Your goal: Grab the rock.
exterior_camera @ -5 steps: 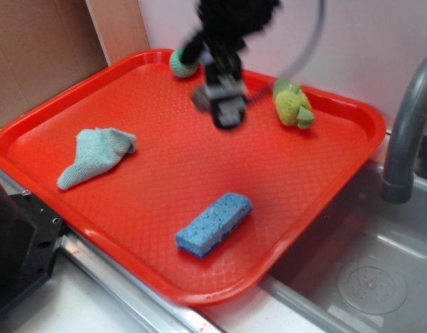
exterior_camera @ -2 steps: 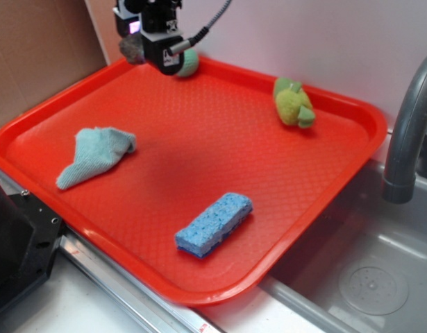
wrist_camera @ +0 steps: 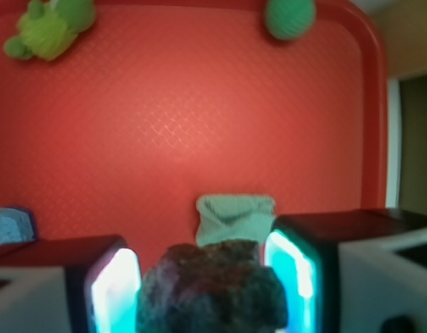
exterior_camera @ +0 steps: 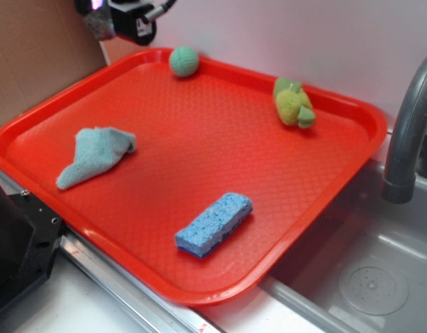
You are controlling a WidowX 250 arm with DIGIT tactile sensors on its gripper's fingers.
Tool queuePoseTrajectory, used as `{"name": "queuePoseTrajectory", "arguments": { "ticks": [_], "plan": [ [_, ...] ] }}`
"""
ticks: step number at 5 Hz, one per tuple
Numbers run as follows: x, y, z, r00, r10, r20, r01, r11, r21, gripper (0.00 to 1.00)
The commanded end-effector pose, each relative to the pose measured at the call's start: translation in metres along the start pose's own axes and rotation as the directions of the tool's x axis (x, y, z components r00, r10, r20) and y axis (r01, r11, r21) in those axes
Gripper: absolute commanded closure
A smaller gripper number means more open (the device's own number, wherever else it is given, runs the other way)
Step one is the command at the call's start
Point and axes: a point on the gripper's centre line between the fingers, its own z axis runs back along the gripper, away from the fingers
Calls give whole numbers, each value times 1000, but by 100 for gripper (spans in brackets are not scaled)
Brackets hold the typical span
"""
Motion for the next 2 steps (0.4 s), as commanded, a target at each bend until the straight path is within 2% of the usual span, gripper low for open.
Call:
{"name": "queuePoseTrajectory", "arguments": {
  "ticks": [1,2],
  "plan": [
    [-9,-32,34,978,-55,202,50,998,26,100],
    [-14,-31,25,982,-30,187,29,1000,4,100]
  ]
}}
